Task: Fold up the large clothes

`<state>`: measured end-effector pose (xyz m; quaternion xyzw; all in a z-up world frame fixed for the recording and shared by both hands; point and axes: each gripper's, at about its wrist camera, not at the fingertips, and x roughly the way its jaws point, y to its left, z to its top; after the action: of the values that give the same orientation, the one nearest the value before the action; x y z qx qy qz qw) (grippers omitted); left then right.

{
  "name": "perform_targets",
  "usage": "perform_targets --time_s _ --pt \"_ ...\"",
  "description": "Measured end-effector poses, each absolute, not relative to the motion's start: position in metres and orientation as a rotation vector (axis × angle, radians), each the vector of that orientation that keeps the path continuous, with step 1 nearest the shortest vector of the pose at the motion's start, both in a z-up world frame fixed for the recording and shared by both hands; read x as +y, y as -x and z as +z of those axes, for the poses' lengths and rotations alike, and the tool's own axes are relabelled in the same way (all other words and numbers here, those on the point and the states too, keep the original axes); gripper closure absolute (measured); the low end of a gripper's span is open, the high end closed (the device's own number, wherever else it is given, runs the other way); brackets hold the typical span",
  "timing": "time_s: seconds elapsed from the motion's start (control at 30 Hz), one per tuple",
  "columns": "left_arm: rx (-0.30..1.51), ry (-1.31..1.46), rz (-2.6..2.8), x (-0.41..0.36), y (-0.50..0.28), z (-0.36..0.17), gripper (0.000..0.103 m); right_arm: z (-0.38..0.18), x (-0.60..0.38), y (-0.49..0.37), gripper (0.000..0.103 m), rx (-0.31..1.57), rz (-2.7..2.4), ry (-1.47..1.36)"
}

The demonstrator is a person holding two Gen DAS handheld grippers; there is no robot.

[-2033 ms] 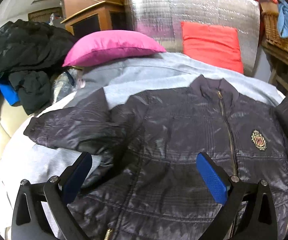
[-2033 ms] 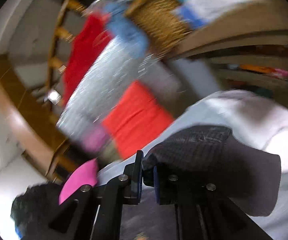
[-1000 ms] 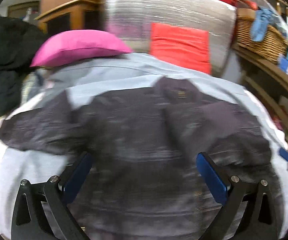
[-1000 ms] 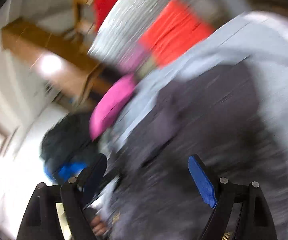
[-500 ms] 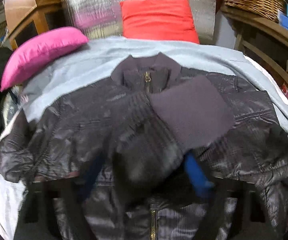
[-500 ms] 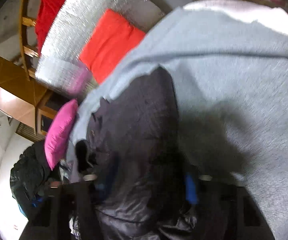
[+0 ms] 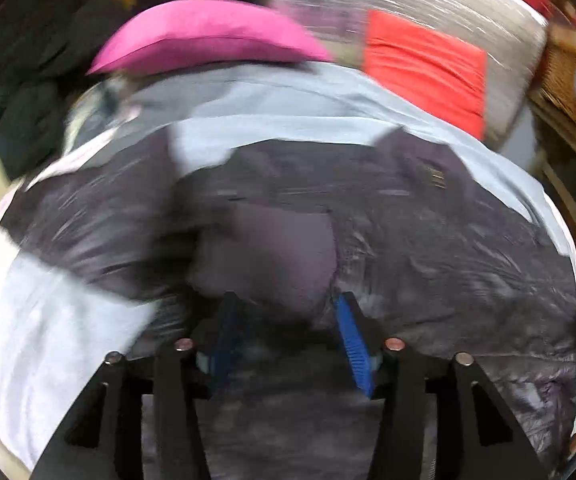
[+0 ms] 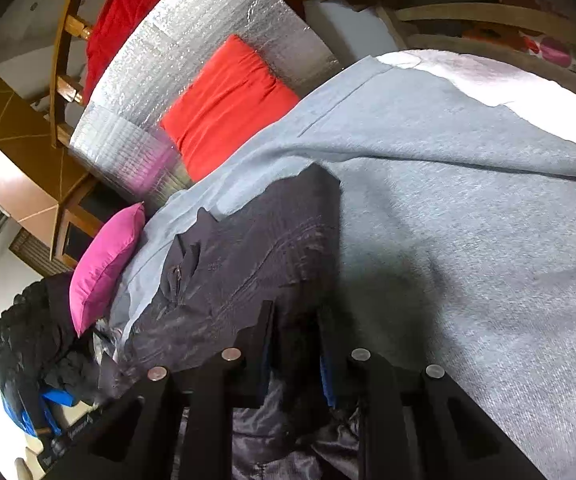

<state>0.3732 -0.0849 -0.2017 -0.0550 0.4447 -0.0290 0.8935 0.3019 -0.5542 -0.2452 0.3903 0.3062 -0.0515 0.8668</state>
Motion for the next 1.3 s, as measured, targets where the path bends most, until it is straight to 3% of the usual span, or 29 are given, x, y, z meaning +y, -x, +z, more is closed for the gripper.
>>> perform_targets --time_s 0.1,0.27,0.33,0.37,0.4,0.47,0.53,0.6,0.63,0.7,0.87,1.0,1.17,1.23,1.27,1.3 --pt "0.947 0.234 -0.032 -0.046 -0.362 -0.207 0.04 -0.247 -0.556 -0.298 0.081 0.662 -0.106 -0.836" --pt "0.92 0.353 -0.081 -0.037 -0.357 -0.213 0.04 -0.257 -0.564 -0.295 0.078 0.663 -0.111 -0.922" --pt "0.907 0.318 -0.098 -0.043 -0.36 -0.209 0.04 -0.262 -0.566 -0.297 0.07 0.672 -0.115 -0.934" --pt "0.905 0.313 -0.109 -0.048 -0.364 -0.208 0.04 -0.263 -0.566 -0.298 0.061 0.676 -0.111 -0.938" --pt "0.908 0.317 -0.123 -0.054 -0.369 -0.209 0.04 -0.266 -0.565 -0.3 0.039 0.683 -0.108 -0.95" --pt "0.919 0.326 -0.158 -0.062 -0.381 -0.213 0.04 -0.268 -0.561 -0.302 0.033 0.678 -0.102 -0.953" --pt "0.922 0.304 -0.17 -0.07 -0.39 -0.217 0.04 -0.265 -0.554 -0.307 0.037 0.7 -0.11 -0.886" --pt "0.932 0.267 -0.166 -0.077 -0.397 -0.225 0.043 -0.262 -0.545 -0.312 0.069 0.734 -0.153 -0.789" --pt "0.933 0.26 -0.166 -0.079 -0.4 -0.229 0.047 -0.261 -0.543 -0.314 0.07 0.738 -0.158 -0.768" --pt "0.951 0.237 -0.151 -0.083 -0.405 -0.234 0.065 -0.251 -0.541 -0.309 0.084 0.701 -0.168 -0.745" --pt "0.944 0.155 -0.116 -0.09 -0.413 -0.234 0.065 -0.218 -0.538 -0.287 0.09 0.591 -0.279 -0.632" --pt "0.955 0.072 -0.087 -0.1 -0.413 -0.239 0.065 -0.268 -0.555 -0.309 0.09 0.804 -0.292 -0.765" --pt "0.937 0.123 -0.113 -0.089 -0.401 -0.219 0.061 -0.231 -0.552 -0.29 0.089 0.628 -0.25 -0.775" --pt "0.899 0.143 -0.103 -0.079 -0.391 -0.206 0.046 -0.22 -0.547 -0.282 0.081 0.57 -0.228 -0.766" --pt "0.874 0.148 -0.086 -0.073 -0.385 -0.198 0.038 -0.216 -0.543 -0.28 0.064 0.557 -0.208 -0.762" --pt "0.839 0.159 -0.066 -0.063 -0.377 -0.189 0.034 -0.212 -0.536 -0.277 0.026 0.552 -0.193 -0.76"
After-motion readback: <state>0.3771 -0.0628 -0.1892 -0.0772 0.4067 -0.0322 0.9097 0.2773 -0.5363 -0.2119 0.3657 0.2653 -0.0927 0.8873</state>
